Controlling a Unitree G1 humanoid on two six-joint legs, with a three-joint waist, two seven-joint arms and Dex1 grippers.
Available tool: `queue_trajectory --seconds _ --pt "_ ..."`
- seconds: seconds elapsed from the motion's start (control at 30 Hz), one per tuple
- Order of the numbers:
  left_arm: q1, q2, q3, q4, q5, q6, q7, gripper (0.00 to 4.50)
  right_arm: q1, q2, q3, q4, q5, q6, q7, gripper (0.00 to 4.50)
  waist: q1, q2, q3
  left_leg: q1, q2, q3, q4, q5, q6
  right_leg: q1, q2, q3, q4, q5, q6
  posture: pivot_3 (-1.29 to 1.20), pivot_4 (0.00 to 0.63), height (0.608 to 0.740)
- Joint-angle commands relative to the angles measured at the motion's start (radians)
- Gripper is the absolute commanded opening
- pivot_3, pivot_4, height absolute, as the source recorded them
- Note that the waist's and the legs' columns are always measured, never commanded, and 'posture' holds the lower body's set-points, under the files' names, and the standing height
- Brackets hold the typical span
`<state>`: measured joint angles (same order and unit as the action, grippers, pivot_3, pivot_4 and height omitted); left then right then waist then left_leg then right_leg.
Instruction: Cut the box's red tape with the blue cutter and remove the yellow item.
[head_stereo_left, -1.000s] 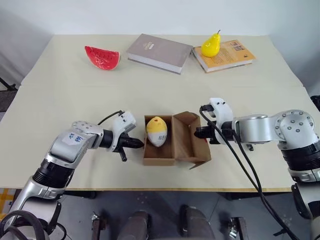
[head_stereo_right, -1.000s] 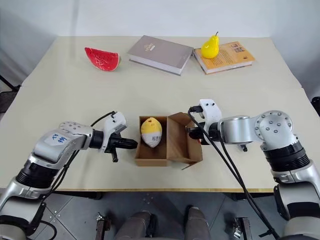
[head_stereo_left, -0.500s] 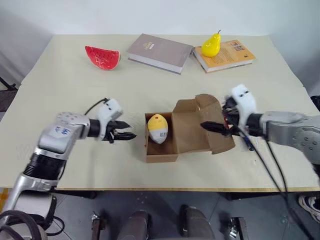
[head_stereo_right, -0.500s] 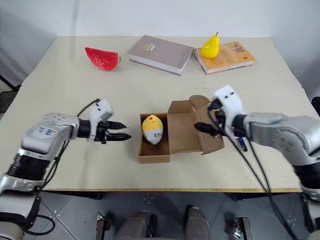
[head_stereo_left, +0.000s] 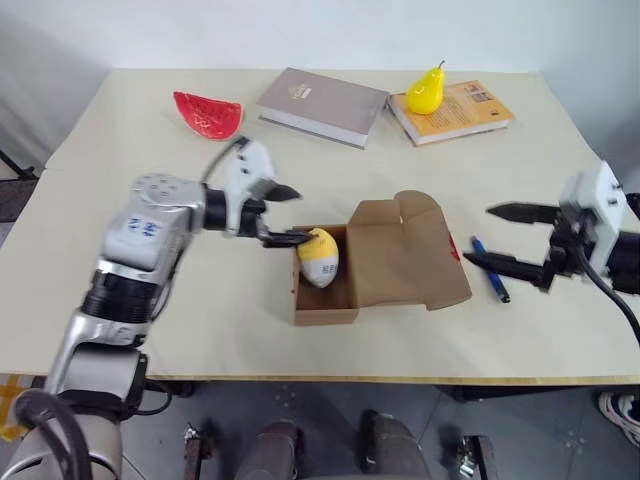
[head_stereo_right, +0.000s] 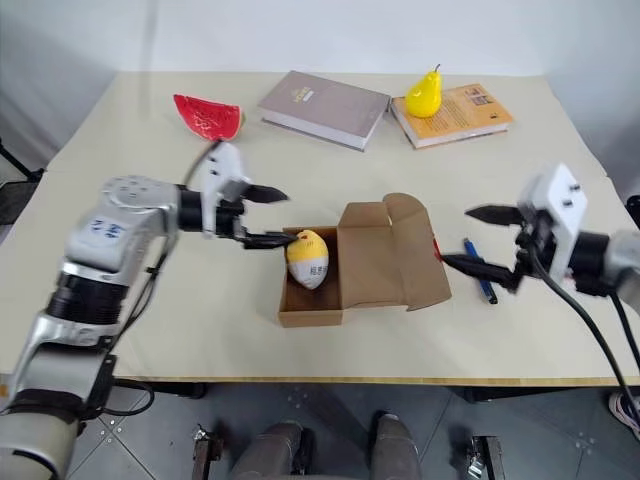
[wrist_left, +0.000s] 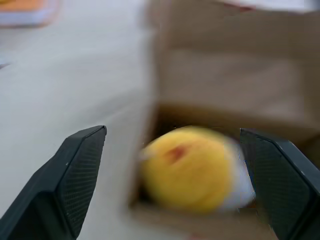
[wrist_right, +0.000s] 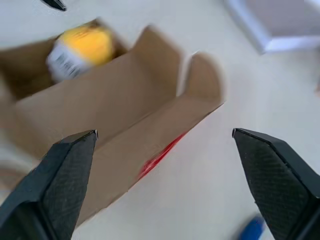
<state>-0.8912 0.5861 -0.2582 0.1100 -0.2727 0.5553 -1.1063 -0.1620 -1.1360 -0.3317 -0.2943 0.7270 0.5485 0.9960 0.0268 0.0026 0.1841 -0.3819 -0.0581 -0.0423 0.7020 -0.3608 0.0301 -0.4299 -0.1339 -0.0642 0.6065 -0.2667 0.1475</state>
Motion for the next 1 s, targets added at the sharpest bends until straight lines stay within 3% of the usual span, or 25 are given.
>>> queue_trajectory --seconds 0.03,0.13,0.5,0.67,0.8,1.0 --pt "-0.015 -0.007 -0.068 0.059 0.084 -0.089 -0.032 4.47 0.02 0.006 -0.087 -0.079 -0.002 0.017 -0.027 4.5 -0.006 0.0 0.0 0.001 0.0 0.002 0.0 0.0 0.0 0.0 0.0 0.001 0.0 0.0 0.0 0.0 0.15 0.74" --pt "-0.046 -0.028 -0.124 0.171 0.18 -0.15 -0.005 4.47 0.066 0.034 -0.129 -0.143 0.004 0.051 -0.071 4.5 -0.003 0.0 0.0 0.006 0.001 0.006 -0.001 0.0 0.0 0.003 0.001 0.003 0.001 0.0 0.0 0.0 0.15 0.74" --pt "-0.074 -0.07 -0.05 0.201 0.137 -0.172 -0.079 1.27 0.123 0.058 -0.21 -0.201 0.001 0.088 -0.09 4.5 0.0 0.0 0.0 0.007 0.0 0.008 -0.001 0.0 0.002 0.003 0.0 0.006 0.001 0.001 0.001 0.0 0.15 0.74" --pt "-0.073 -0.094 0.035 0.148 0.05 -0.098 -0.092 0.18 0.107 0.051 -0.205 -0.177 -0.006 0.077 -0.082 4.5 0.0 0.0 0.0 0.007 0.001 0.008 -0.001 0.0 0.002 0.003 0.0 0.006 0.001 0.001 0.001 0.0 0.15 0.74" --pt "-0.075 -0.108 0.172 0.063 -0.097 0.036 -0.066 0.15 0.083 0.046 -0.191 -0.155 -0.012 0.063 -0.068 4.5 -0.001 0.0 0.0 0.007 0.001 0.008 0.0 0.0 0.002 0.002 0.0 0.006 0.001 0.001 0.001 0.0 0.15 0.74" --pt "-0.1 -0.096 0.345 0.025 -0.187 0.129 0.09 0.15 0.021 0.065 -0.167 -0.118 -0.002 0.045 -0.057 4.5 -0.001 0.0 0.0 0.007 0.001 0.007 0.0 0.0 0.002 0.002 0.0 0.007 0.002 0.001 0.001 0.0 0.15 0.74"
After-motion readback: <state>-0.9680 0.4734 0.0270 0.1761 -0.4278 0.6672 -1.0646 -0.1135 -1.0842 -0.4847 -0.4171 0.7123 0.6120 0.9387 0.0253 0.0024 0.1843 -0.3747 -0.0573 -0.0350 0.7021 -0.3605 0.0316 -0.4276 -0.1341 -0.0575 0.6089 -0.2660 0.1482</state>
